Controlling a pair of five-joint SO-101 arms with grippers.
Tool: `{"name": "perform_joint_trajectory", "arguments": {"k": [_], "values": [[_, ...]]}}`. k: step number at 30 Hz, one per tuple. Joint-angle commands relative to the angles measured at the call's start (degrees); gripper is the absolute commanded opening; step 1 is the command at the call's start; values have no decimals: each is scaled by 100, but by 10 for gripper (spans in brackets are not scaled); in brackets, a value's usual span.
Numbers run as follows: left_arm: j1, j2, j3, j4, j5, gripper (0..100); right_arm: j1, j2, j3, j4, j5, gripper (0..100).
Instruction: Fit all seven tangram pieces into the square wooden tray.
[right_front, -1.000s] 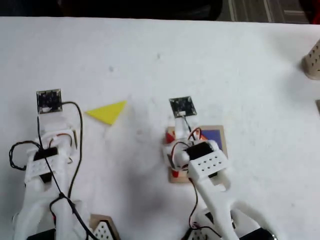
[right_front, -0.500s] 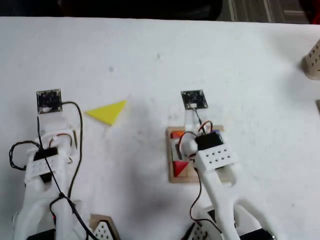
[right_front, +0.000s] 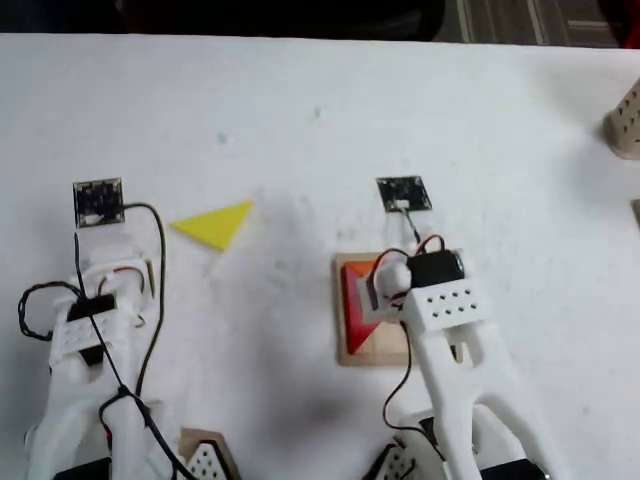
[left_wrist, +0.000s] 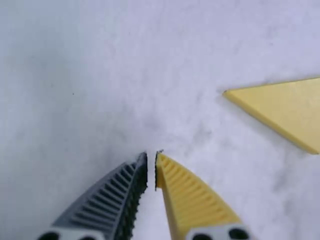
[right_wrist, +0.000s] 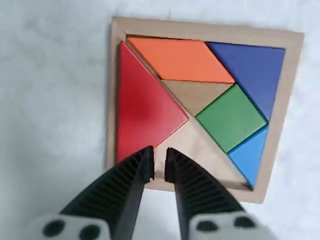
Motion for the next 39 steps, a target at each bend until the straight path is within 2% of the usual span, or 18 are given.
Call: {"name": "perform_joint_trajectory", "arguments": {"k": [1, 8, 12, 15, 22, 28, 33, 39], "values": [[-13, -171, -18, -158, 79, 64, 84, -189, 18, -593, 237, 14], [-13, -171, -18, -158, 79, 64, -48, -189, 633, -2492, -484, 17], [-13, -171, -18, -158, 79, 64, -75, -189, 1336, -3626, -492, 17], [-13, -171, -18, -158, 79, 64, -207, -189, 1758, -4084, -492, 17], [-13, -171, -18, -158, 79, 64, -708, -189, 2251, -4110, -440, 17], [-13, -171, -9, -158, 79, 64, -681, -418, 2356, -3723, 123, 17], [-13, -171, -9, -158, 79, 64, -725, -752, 2435, -3187, 123, 17], [-13, -171, -9, -158, 79, 64, -673, -1402, 2611, -3134, 123, 17]]}}
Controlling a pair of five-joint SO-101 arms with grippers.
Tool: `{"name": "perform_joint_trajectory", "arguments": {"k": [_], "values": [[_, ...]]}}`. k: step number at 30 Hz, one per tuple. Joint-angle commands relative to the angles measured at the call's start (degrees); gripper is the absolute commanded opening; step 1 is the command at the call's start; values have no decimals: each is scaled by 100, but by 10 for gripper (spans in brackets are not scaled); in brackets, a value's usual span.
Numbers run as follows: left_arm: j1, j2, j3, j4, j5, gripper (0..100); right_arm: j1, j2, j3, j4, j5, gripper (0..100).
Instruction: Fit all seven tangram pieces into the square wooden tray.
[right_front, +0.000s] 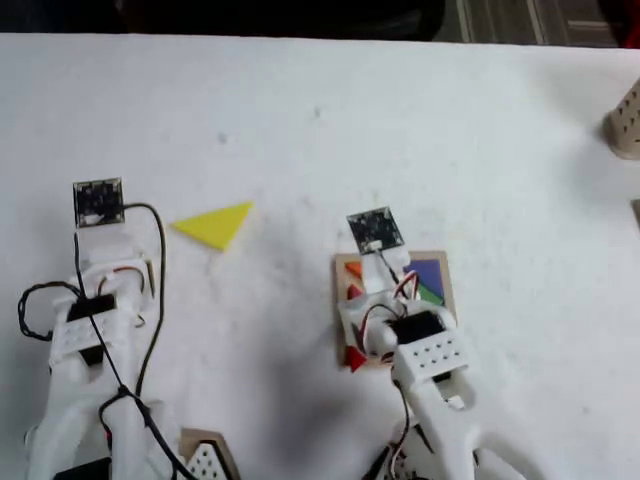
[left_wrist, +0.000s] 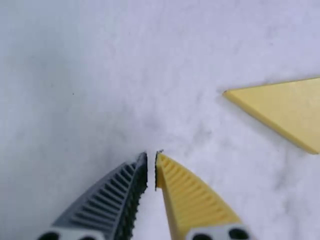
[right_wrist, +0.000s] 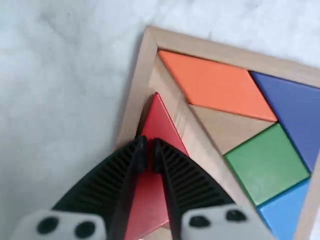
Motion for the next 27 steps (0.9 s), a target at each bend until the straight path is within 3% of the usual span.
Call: {"name": "perform_joint_trajectory", "arguments": {"k": [1, 7, 15, 27], "values": [[-13, -171, -9, -158, 79, 64, -48, -585, -26, 75, 70, 17], [-13, -171, -9, -167, 79, 64, 268, -1965, -26, 338, 70, 17], [57, -180, -9, -167, 70, 64, 1684, -3925, 229, -233, 70, 17], [110, -180, 0, -141, 70, 64, 1965, -6123, 1556, 22, 79, 17]]}}
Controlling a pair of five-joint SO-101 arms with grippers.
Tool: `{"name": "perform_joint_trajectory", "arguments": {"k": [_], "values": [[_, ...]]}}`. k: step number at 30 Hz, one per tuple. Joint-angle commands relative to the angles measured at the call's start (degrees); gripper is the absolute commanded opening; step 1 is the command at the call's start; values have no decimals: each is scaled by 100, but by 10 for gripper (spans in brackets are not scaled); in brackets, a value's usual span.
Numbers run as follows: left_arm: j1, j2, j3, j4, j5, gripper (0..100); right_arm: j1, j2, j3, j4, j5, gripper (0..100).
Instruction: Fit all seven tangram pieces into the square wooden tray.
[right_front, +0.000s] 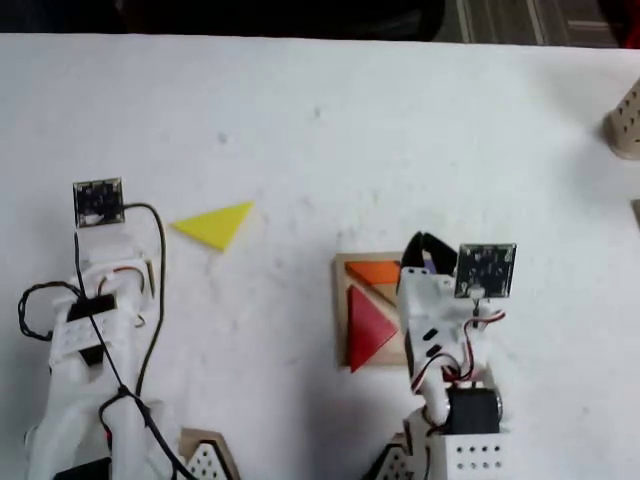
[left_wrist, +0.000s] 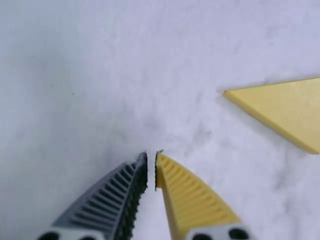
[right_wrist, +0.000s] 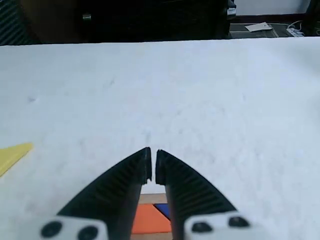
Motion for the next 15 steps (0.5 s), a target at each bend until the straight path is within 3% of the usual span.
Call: {"name": "perform_joint_trajectory", "arguments": {"k": [1, 6, 11, 15], "values": [[119, -180, 0, -141, 70, 64, 224, -382, 70, 171, 79, 17], [180, -180, 0, -141, 70, 64, 338, -268, 105, 708, 88, 17], [330, -180, 0, -123, 70, 64, 453, -268, 404, 998, 826, 17], [338, -180, 0, -132, 70, 64, 884, -224, 484, 1033, 923, 17]]}}
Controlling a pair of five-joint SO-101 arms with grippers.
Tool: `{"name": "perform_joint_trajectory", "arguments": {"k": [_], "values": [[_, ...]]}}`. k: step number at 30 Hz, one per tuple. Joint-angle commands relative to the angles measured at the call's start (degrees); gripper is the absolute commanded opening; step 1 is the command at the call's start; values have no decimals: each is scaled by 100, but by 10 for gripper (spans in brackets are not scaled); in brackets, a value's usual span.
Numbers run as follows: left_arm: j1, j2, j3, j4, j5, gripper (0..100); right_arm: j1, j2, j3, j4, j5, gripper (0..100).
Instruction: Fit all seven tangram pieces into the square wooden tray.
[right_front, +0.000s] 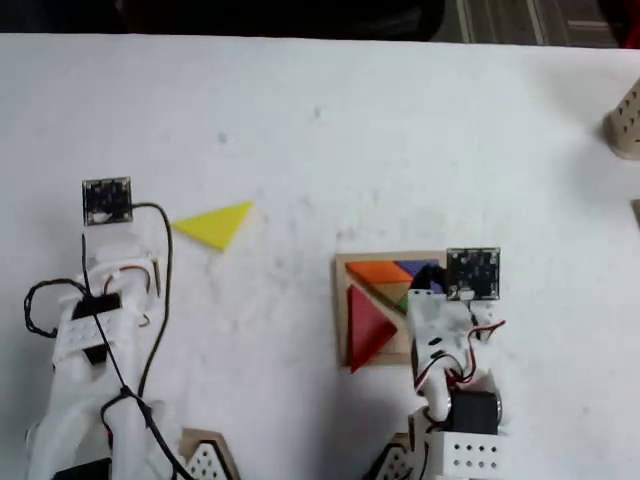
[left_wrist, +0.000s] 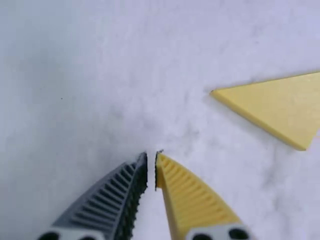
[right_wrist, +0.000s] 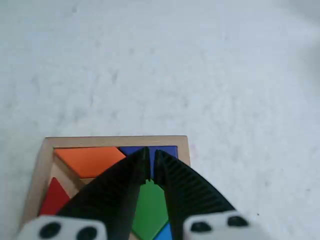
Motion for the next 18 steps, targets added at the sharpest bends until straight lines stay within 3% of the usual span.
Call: {"name": "perform_joint_trajectory", "arguments": {"k": [1, 8, 18], "values": [[171, -180, 0, -141, 70, 64, 338, 4, -18, 145, 123, 17], [365, -180, 9, -132, 70, 64, 365, 321, -527, 664, 123, 16], [611, -207, 114, -167, 62, 64, 171, 3459, -1714, 602, 158, 18]]}}
